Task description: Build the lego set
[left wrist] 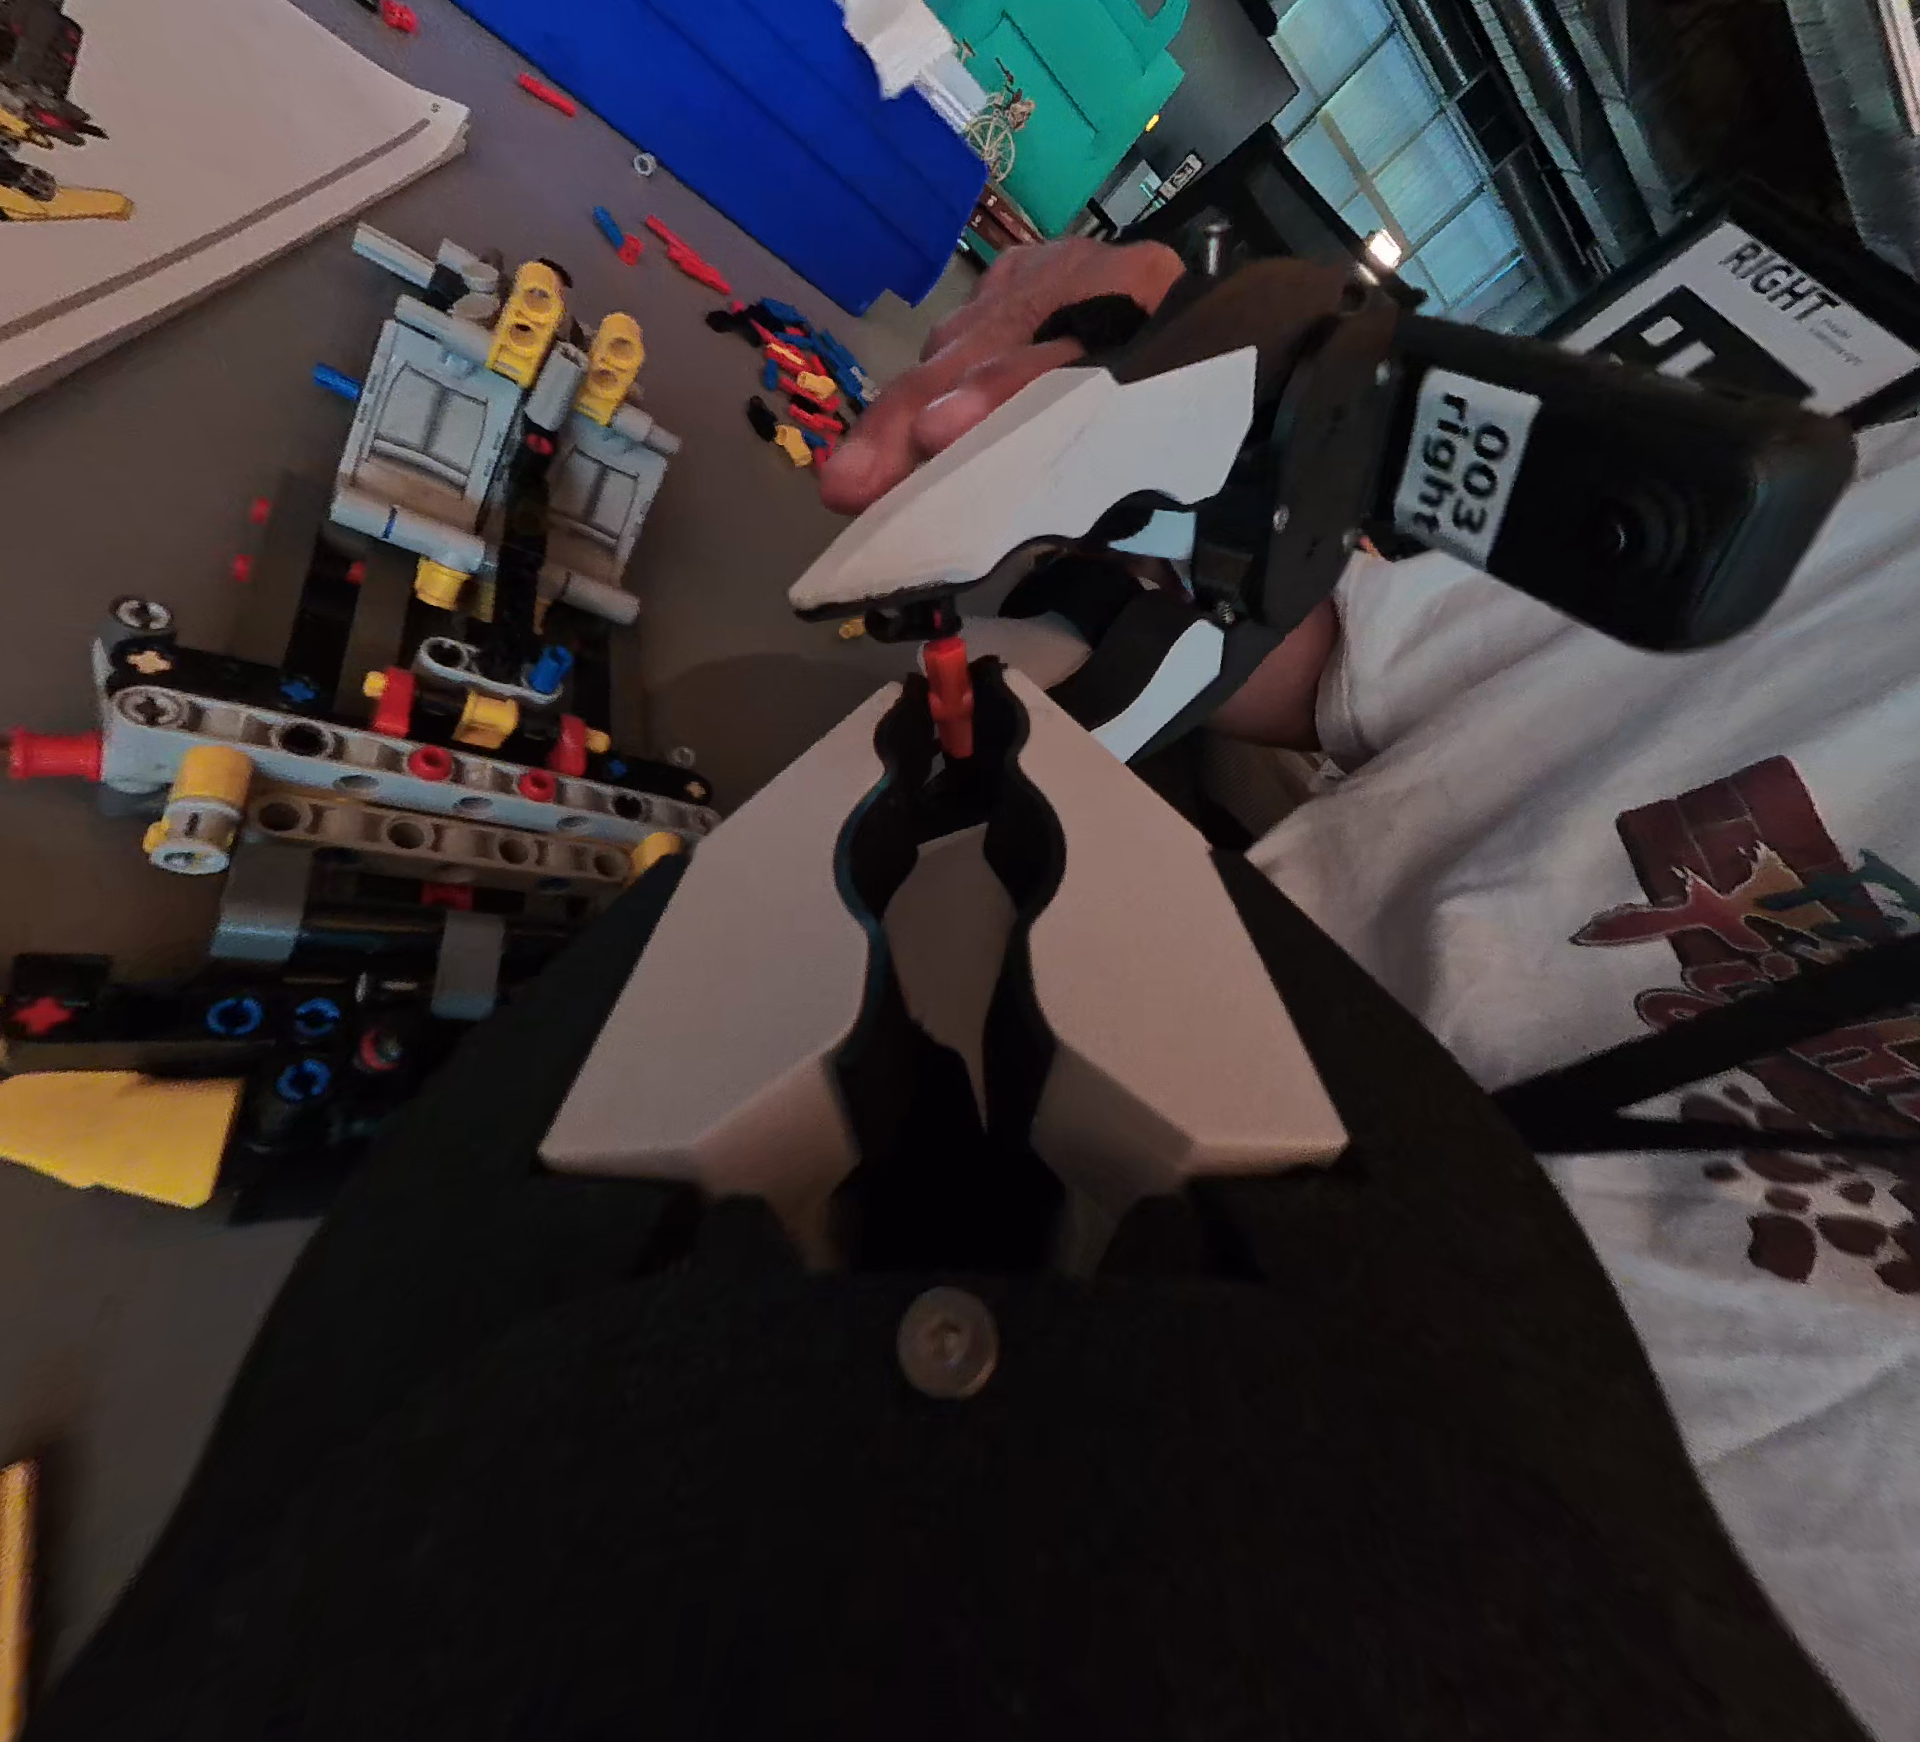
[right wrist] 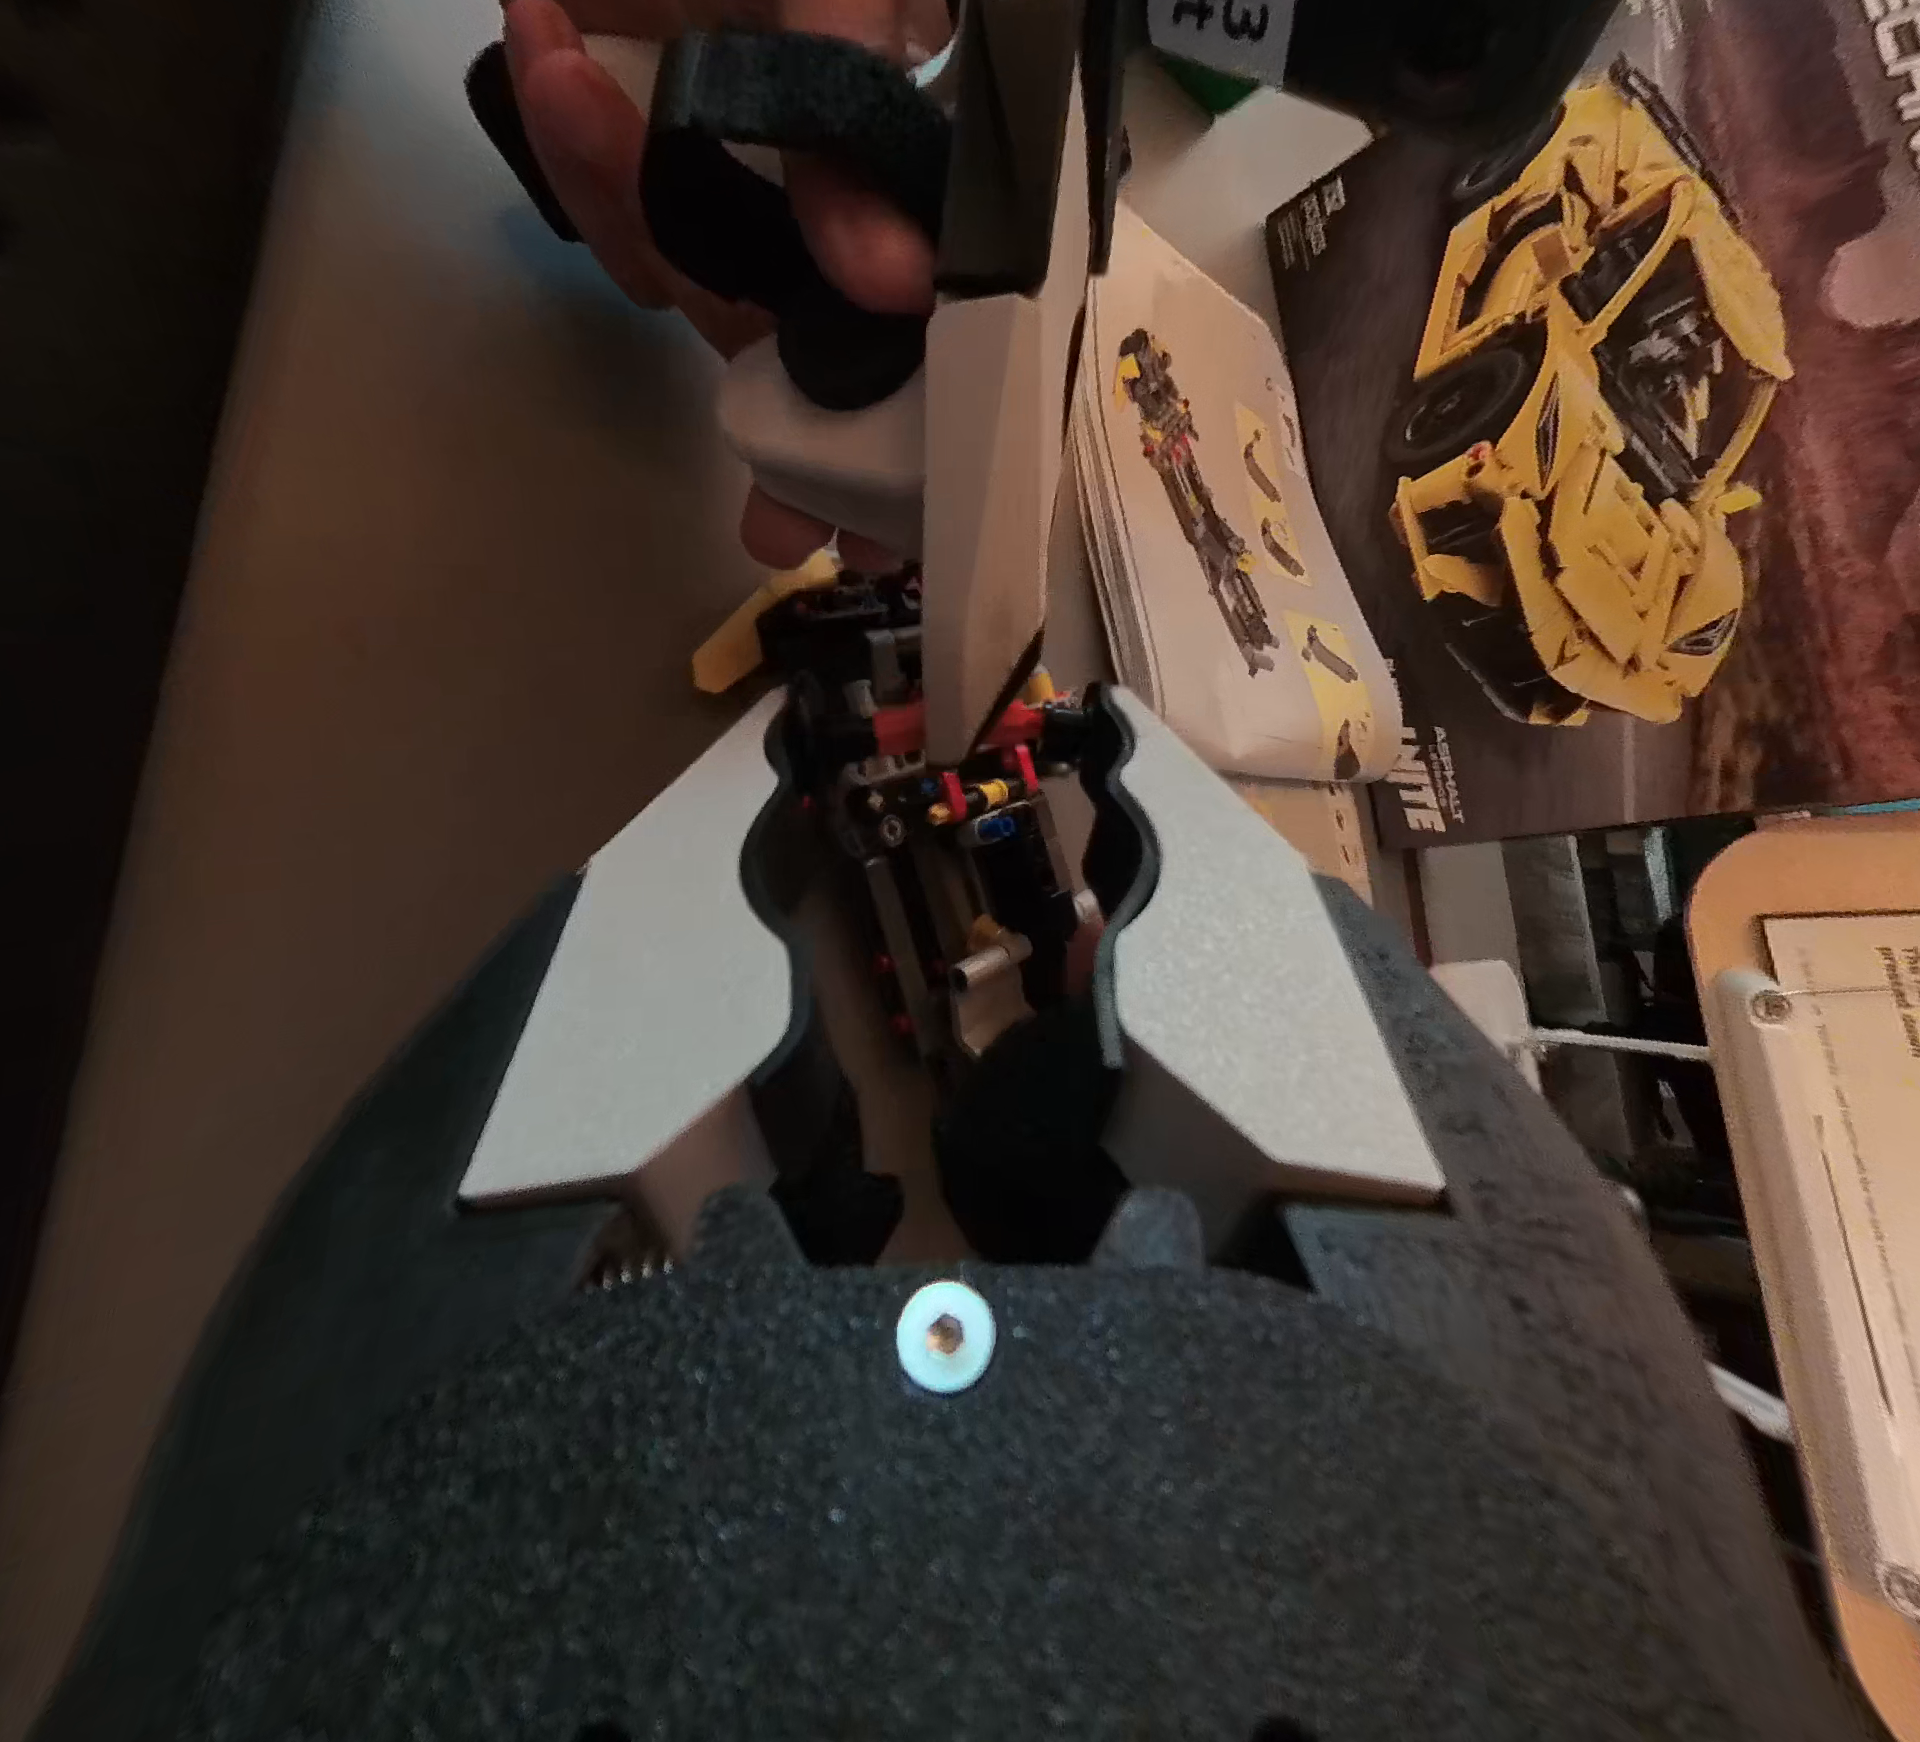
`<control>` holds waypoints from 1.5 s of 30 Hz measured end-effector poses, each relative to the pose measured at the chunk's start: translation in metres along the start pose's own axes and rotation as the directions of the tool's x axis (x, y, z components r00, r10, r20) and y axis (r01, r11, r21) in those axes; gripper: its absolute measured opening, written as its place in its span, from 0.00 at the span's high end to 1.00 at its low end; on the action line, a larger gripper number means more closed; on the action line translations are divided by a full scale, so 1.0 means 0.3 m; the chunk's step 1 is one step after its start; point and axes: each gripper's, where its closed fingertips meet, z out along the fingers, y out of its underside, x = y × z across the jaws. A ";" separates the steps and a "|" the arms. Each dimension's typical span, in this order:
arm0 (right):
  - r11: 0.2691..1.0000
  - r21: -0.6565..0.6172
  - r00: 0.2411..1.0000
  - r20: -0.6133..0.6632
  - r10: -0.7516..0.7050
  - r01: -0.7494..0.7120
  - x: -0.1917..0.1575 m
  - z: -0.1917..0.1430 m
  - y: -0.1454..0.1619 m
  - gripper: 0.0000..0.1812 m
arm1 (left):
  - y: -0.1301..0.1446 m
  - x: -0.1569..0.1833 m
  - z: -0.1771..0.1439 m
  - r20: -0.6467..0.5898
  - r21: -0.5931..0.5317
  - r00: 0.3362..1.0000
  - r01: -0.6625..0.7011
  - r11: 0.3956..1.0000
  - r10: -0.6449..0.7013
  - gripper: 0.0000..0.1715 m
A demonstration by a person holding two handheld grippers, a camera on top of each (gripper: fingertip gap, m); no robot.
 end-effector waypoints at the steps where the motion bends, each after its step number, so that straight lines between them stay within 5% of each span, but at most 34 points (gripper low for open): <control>1: 1.000 -0.014 1.000 -0.015 -0.008 0.008 0.006 0.004 0.012 0.71 | -0.005 -0.007 0.005 0.008 0.004 1.000 0.011 1.000 -0.011 0.97; 9: 1.000 0.016 0.998 -0.061 0.017 -0.016 0.018 -0.003 -0.005 0.67 | -0.014 -0.024 -0.022 0.156 -0.010 0.971 -0.182 0.983 0.182 0.97; 12: 0.985 0.123 0.990 -0.058 0.131 -0.123 0.035 -0.035 -0.037 0.62 | -0.064 -0.002 -0.058 0.290 -0.005 0.847 -0.465 0.885 0.447 0.97; 15: 0.891 0.255 0.926 0.069 0.370 -0.375 0.059 -0.071 -0.078 0.62 | -0.114 0.036 -0.079 0.417 -0.031 0.613 -0.728 0.685 0.671 0.97; 17: 0.765 0.313 0.826 0.228 0.515 -0.563 0.071 -0.096 -0.117 0.64 | -0.124 0.059 -0.084 0.466 -0.070 0.459 -0.833 0.549 0.756 0.98; 20: 0.533 0.232 0.570 0.500 0.653 -0.814 0.064 -0.101 -0.139 0.64 | -0.125 0.082 -0.080 0.486 -0.095 0.343 -0.894 0.438 0.804 0.98; 25: 0.263 0.023 0.190 0.752 0.631 -0.965 0.059 -0.130 -0.177 0.61 | -0.147 0.095 -0.096 0.518 -0.068 0.290 -0.924 0.377 0.805 0.97; 30: 0.069 -0.102 -0.046 0.826 0.562 -0.992 0.093 -0.147 -0.192 0.63 | -0.133 0.098 -0.079 0.505 -0.100 0.235 -0.940 0.327 0.830 0.97; 36: 0.063 -0.133 -0.071 0.806 0.588 -0.989 0.076 -0.118 -0.175 0.73 | -0.121 0.092 -0.066 0.502 -0.165 0.159 -0.947 0.275 0.850 0.97; 45: 0.034 -0.167 -0.117 0.808 0.578 -0.985 0.066 -0.103 -0.164 0.73 | -0.114 0.068 -0.066 0.513 -0.313 0.049 -0.919 0.240 0.857 0.97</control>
